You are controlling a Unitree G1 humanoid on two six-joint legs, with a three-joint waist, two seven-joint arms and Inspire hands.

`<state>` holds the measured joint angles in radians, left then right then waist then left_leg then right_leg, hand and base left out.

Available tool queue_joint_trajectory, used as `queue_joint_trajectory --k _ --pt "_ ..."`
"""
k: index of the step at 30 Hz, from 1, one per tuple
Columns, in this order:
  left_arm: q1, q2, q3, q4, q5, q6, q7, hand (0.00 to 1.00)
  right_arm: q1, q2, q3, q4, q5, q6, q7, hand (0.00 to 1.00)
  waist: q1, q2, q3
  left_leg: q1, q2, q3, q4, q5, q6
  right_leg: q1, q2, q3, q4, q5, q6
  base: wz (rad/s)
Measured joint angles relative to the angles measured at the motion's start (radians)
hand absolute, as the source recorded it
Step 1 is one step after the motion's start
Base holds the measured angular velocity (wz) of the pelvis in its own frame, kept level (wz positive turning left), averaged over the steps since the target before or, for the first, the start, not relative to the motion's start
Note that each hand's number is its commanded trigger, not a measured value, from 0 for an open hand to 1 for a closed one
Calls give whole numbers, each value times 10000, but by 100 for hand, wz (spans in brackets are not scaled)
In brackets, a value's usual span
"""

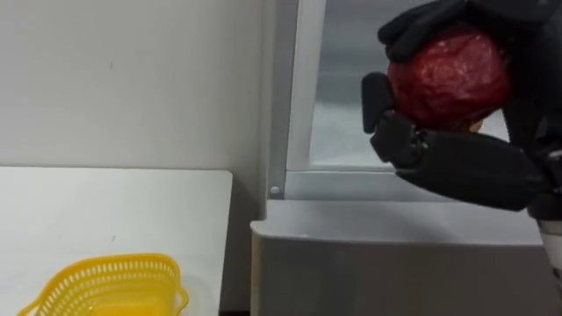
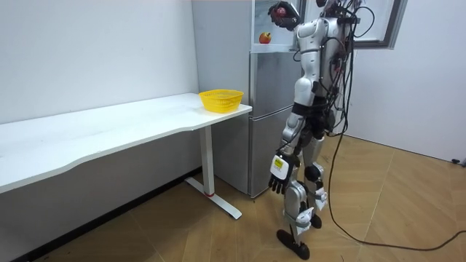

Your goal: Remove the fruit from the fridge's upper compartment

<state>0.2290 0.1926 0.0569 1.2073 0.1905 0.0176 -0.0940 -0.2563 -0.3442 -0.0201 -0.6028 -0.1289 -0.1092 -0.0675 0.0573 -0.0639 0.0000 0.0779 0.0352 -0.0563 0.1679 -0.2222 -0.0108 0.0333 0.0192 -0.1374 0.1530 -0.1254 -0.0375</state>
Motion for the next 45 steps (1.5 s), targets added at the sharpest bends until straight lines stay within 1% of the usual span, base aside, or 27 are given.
queue_joint_trajectory --k 1,2,4,5,6,7,8,10,11,13,14,15,16,17,19,21,26,27,28,30,33,35,37,39,40,42,45 --pt "-44 6 -13 6 -1 -26 -13 0 -10 -5 96 1 -14 -1 46 100 162 -59 1 10 6 2 -9 0 0 4 8 4 5 -12 -6 0" --pt "-66 7 -18 6 -4 -33 -12 0 -11 -5 174 1 -16 -1 58 100 247 -85 7 17 11 1 -2 1 0 7 12 3 5 -15 -10 0" --pt "-121 5 -48 9 -16 -36 -17 0 -28 -5 617 3 -79 0 214 100 560 -209 16 25 19 -10 41 3 -2 20 14 -12 4 -16 -13 2" --pt "-132 6 -48 2 -16 -37 -28 0 -39 -3 718 3 -77 3 268 100 608 -244 26 19 18 -18 41 3 -1 21 11 -24 7 -16 -13 6" --pt "-148 7 -47 -13 -17 -37 -51 0 -131 -4 871 4 -106 19 406 100 669 -331 25 -4 14 -36 41 3 -1 19 4 -43 7 -16 -13 11" --pt "-149 43 -48 -15 -9 -38 -64 0 -344 -5 986 6 -256 28 494 100 794 -412 58 -60 4 -104 65 3 -1 14 -5 -108 -16 -16 -12 15" --pt "-145 83 -68 -9 -4 -34 -72 0 -478 -3 1071 6 -322 33 493 100 805 -434 76 -92 2 -144 80 3 -2 14 -11 -156 -23 -16 -12 19" --pt "-132 216 -223 30 -14 -27 -84 0 -1106 -4 1349 18 -501 32 567 100 933 -588 69 -142 -2 -293 114 2 -4 28 -6 -218 -16 -27 -17 17" --pt "-139 229 -224 47 -15 -27 -81 0 -1329 -6 1449 37 -585 32 587 100 958 -617 79 -144 -2 -300 117 2 -4 36 -6 -237 -13 -30 -19 10" --pt "-153 237 -219 61 -5 -40 -90 0 -2132 -12 1744 152 -778 -40 747 100 1131 -690 99 -133 -2 -345 134 1 -6 77 -10 -293 -9 -30 -20 6" --pt "-155 238 -217 60 -5 -45 -96 0 -2285 -12 1815 192 -796 -43 786 100 1159 -710 101 -127 -4 -364 132 0 -7 103 -14 -312 -10 -30 -20 14" --pt "-154 239 -216 62 -5 -45 -104 0 -2512 -11 1983 297 -876 -66 865 100 1170 -737 111 -108 -15 -468 138 -2 -8 175 -29 -392 -14 -30 -20 26" --pt "-154 252 -220 62 -11 -45 -133 0 -2587 -12 2092 388 -978 -89 985 100 1191 -768 102 -107 -31 -591 144 -2 -9 225 -44 -470 -11 -30 -20 28" --pt "-155 257 -221 56 -17 -48 -163 0 -2593 -12 2150 422 -996 -88 1024 100 1224 -777 104 -102 -33 -615 153 -2 -9 247 -47 -477 -6 -30 -19 18" --pt "-159 265 -215 48 -4 -47 -255 0 -2634 -23 2395 604 -1276 -70 1154 100 1405 -793 114 -108 -50 -629 188 -3 -9 273 -70 -578 -6 -30 -19 3" --pt "-212 287 -208 37 6 -34 -302 0 -2711 -29 2497 770 -1378 -14 1177 100 1460 -826 137 -181 -78 -691 222 1 -16 247 -93 -558 -8 -38 -7 7" --pt "-439 297 -207 -55 94 -5 -429 0 -2793 -22 2842 1173 -1375 33 1407 100 1866 -883 149 -315 -121 -691 335 9 -26 171 -128 -532 -12 -55 10 1" --pt "-506 305 -213 -84 94 -5 -427 0 -2797 -22 2894 1248 -1389 107 1511 100 1962 -915 130 -325 -129 -709 349 10 -25 173 -130 -538 -12 -56 11 7" --pt "-567 326 -216 -86 92 -3 -424 0 -2833 -22 3033 1359 -1398 186 1554 100 1993 -952 131 -343 -140 -782 358 11 -25 184 -134 -568 -11 -59 16 10" --pt "-605 343 -225 -85 92 9 -383 0 -2922 -16 3290 1622 -1445 249 1653 100 2013 -1006 129 -355 -147 -851 363 12 -24 196 -133 -576 -10 -61 17 10" --pt "-642 352 -231 -96 103 81 -278 0 -3086 -10 3572 2085 -1533 466 1804 100 2016 -1107 116 -389 -149 -903 364 12 -24 187 -140 -621 -12 -61 18 6" --pt "-683 415 -237 -82 98 133 -255 0 -3095 -9 3619 2483 -1540 497 1805 100 2056 -1198 127 -423 -159 -996 363 13 -26 189 -148 -699 -10 -66 24 11" --pt "-747 528 -305 -94 100 274 -272 0 -3095 -7 3777 3022 -1544 812 1806 100 2234 -1283 155 -428 -159 -1033 364 13 -26 187 -156 -808 -2 -68 26 5" --pt "-797 591 -314 -94 111 322 -269 0 -3092 -5 3928 3589 -1534 884 1815 100 2269 -1333 179 -488 -168 -1156 391 13 -27 185 -171 -957 12 -68 26 16" --pt "-815 619 -303 -96 110 359 -261 0 -3092 -5 4006 3965 -1535 918 1867 100 2346 -1368 198 -511 -168 -1196 393 14 -28 181 -172 -1051 12 -68 26 15" --pt "-834 611 -305 -100 111 458 -251 0 -3090 3 4142 4310 -1534 1117 1980 100 2508 -1379 202 -530 -168 -1218 390 13 -27 173 -174 -1144 7 -68 26 6" --pt "-790 620 -309 -100 108 493 -255 0 -3093 150 4287 4930 -1534 1126 2008 100 2682 -1380 201 -540 -169 -1310 375 13 -27 181 -170 -1147 -1 -68 26 8"
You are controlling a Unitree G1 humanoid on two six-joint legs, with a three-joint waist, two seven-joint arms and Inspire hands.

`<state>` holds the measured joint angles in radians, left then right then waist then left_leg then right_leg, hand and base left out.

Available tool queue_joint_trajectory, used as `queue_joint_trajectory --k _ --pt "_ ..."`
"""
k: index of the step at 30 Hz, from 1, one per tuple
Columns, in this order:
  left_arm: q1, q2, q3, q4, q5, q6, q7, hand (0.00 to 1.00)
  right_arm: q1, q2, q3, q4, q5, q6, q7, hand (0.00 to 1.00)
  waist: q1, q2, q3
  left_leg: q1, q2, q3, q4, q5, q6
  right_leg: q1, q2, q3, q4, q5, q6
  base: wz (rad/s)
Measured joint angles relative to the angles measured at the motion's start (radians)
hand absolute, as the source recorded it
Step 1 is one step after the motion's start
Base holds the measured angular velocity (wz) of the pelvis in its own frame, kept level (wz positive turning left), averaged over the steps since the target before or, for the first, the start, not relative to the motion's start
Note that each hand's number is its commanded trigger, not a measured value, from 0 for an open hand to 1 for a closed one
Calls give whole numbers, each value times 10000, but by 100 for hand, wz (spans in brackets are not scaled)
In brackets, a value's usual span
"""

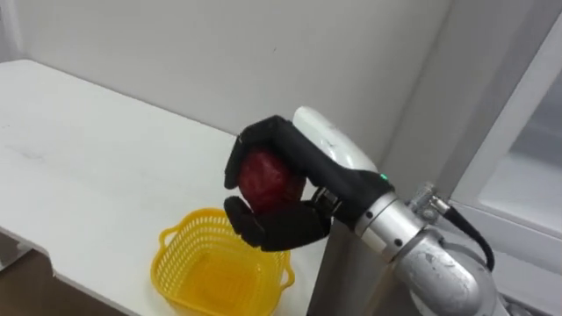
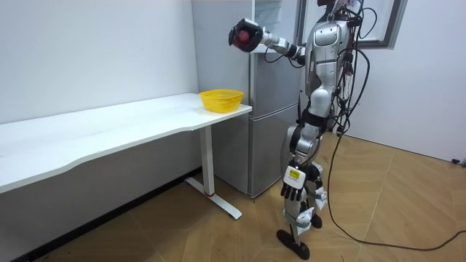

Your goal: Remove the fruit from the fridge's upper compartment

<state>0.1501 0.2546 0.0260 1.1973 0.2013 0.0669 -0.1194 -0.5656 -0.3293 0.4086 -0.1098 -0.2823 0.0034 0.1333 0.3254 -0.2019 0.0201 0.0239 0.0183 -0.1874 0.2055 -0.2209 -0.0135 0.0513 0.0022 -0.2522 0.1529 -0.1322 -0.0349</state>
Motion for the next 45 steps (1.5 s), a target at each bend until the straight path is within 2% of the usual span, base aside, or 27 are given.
queue_joint_trajectory --k 5,10,17,22,29,30,31,32,45 --pt "-38 107 -299 6 -5 153 1 0 -4 95 268 1258 18 29 -1 100 193 -95 -30 -37 -7 -162 8 1 -1 16 4 -31 4 -1 1 9" --pt "-13 105 -397 7 -4 161 1 0 -3 117 490 2221 17 84 4 100 361 -169 2 -136 -68 -302 105 0 0 18 -25 -13 2 -2 3 5" --pt "-41 99 -544 8 77 180 12 0 -2 189 493 2701 15 80 -4 100 425 -255 88 -242 -116 -372 195 5 -9 -22 -49 2 -7 -5 9 4" --pt "-147 26 -822 -58 73 211 192 0 -8 310 499 2969 15 96 -177 100 492 -322 83 -859 -159 -383 494 20 -37 -542 -68 -29 72 -4 7 -1" --pt "-154 22 -1038 -84 72 210 387 0 -11 312 498 3005 7 105 -456 100 525 -348 76 -1131 -186 -454 603 20 -37 -767 -99 -104 180 -5 8 3" --pt "-177 9 -1083 -83 73 209 427 0 -15 311 498 3005 7 105 -496 64 528 -346 78 -1183 -196 -460 638 19 -37 -801 -104 -107 181 -5 8 0" --pt "-202 3 -1085 -83 73 210 450 0 -14 311 498 3005 8 105 -506 10 528 -341 83 -1205 -205 -460 658 19 -37 -821 -111 -106 186 -5 7 0" --pt "-216 3 -1085 -82 73 210 466 0 -15 311 498 3005 11 105 -512 0 528 -341 83 -1215 -207 -459 663 19 -37 -830 -113 -105 189 -5 7 0" --pt "-286 2 -1092 -97 73 226 696 0 -17 313 498 3005 67 105 -669 0 621 -299 135 -1327 -233 -434 712 19 -35 -1005 -153 -96 334 -5 8 0"
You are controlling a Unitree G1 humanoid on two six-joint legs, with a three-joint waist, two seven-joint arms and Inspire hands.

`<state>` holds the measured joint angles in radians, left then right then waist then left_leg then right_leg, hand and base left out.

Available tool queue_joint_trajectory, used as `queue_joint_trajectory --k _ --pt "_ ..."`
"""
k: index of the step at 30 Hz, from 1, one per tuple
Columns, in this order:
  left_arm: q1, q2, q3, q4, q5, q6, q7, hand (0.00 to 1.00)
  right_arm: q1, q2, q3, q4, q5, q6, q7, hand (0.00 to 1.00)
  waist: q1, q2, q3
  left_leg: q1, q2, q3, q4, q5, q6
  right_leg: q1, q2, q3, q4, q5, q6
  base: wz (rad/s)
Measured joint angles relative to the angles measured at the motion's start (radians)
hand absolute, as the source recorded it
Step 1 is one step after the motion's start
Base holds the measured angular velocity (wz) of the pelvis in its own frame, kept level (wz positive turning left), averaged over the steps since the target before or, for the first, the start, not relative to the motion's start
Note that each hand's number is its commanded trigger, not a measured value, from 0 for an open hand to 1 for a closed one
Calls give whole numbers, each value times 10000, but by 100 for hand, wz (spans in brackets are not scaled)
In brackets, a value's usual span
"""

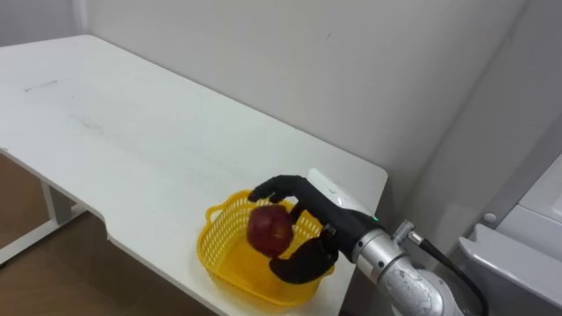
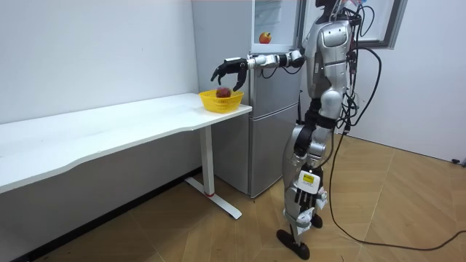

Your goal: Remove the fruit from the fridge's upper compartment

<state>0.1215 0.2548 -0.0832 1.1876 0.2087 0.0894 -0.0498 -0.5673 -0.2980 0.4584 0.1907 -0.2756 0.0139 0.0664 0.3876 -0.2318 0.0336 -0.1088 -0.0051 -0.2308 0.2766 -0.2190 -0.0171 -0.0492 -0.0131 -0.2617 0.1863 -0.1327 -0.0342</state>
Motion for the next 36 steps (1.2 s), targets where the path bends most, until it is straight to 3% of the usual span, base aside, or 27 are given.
queue_joint_trajectory --k 13,32,36 --pt "6 20 6 -290 10 70 -70 0 0 1 0 8 -10 -2 -114 0 28 45 34 -31 -1 22 2 0 2 -40 -1 -12 9 0 0 0" --pt "61 16 4 -528 12 146 -97 0 0 9 -1 11 26 0 -111 0 -10 29 22 -4 -1 4 10 1 2 12 -15 -152 3 0 0 0" --pt "79 55 -209 -504 -9 143 -27 0 0 9 -4 11 735 0 -211 0 -95 43 32 86 -12 -41 13 -1 5 127 -16 -148 -1 0 1 3"
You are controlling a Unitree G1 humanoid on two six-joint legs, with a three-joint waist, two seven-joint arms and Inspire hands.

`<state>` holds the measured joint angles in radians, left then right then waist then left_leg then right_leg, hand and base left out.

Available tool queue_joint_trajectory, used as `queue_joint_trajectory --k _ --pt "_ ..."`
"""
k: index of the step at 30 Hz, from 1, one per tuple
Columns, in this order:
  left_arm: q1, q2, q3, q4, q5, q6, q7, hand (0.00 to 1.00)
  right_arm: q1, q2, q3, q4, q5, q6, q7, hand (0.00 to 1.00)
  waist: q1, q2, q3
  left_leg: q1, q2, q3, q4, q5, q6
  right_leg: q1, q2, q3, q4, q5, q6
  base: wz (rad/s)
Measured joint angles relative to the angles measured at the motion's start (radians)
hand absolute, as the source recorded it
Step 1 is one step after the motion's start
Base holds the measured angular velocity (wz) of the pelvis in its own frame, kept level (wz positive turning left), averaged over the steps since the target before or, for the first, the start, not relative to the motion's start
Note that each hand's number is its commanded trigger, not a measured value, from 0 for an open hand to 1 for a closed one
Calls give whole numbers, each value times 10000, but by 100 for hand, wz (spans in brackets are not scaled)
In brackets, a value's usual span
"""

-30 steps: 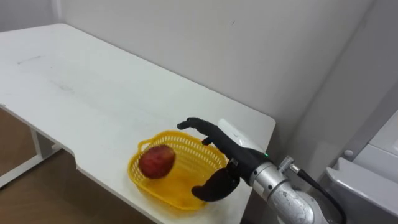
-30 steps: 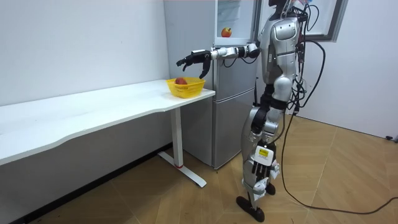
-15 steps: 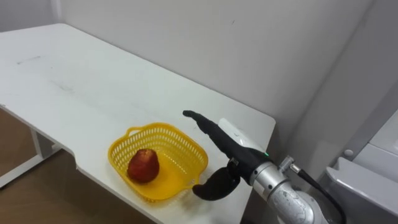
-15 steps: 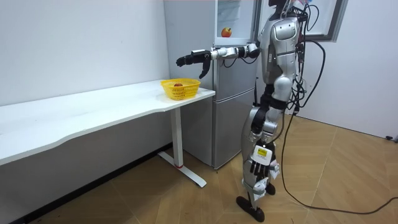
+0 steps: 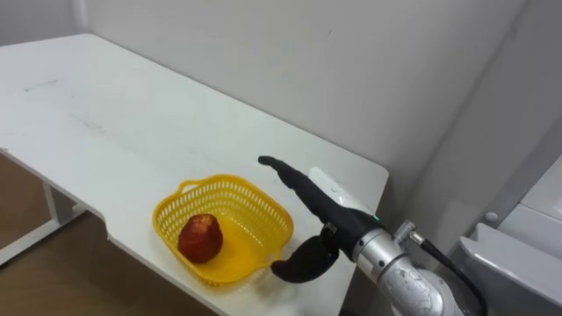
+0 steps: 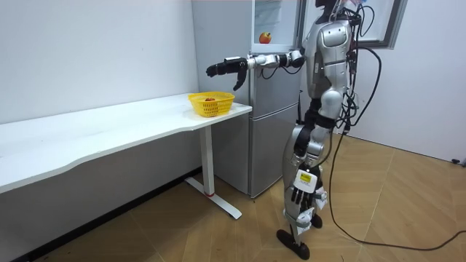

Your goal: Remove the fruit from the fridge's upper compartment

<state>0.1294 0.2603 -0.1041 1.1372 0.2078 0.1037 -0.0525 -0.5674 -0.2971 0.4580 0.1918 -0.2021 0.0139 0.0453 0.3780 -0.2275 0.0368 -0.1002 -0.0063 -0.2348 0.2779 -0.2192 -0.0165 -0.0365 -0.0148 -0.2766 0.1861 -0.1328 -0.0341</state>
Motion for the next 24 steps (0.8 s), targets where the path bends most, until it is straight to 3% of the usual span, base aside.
queue_joint_trajectory --k 7,14,15,17,20,24 --pt "61 -80 -151 -2 13 -8 -8 0 1 13 -271 -105 427 -31 -15 0 -173 123 79 49 -5 106 107 -23 22 65 -3 108 -8 0 0 -3" --pt "253 -232 61 -45 21 1 -71 0 5 9 -1023 -2235 530 -47 -325 0 -516 475 -86 86 -12 214 141 -37 41 19 -4 247 -2 2 2 -5" --pt "308 -269 147 -76 21 -10 -72 0 5 11 -1138 -2759 594 -75 -431 0 -635 565 -125 147 -10 226 130 -38 45 79 -2 284 -1 2 2 0" --pt "441 -351 239 -76 12 -26 -67 0 16 25 -1258 -3315 756 -250 -595 0 -759 809 -127 386 6 298 21 -53 71 280 -2 324 3 1 4 -11" --pt "578 -418 228 -23 10 -43 -73 0 24 33 -1392 -3916 788 -481 -790 0 -1062 1028 -265 625 22 425 -114 -64 89 422 2 537 12 -32 56 -12" --pt "754 -447 245 78 36 -161 -98 0 335 44 -1836 -4507 801 -591 -793 0 -1425 1096 -245 905 61 690 -225 -54 104 539 41 858 21 -31 55 -18"
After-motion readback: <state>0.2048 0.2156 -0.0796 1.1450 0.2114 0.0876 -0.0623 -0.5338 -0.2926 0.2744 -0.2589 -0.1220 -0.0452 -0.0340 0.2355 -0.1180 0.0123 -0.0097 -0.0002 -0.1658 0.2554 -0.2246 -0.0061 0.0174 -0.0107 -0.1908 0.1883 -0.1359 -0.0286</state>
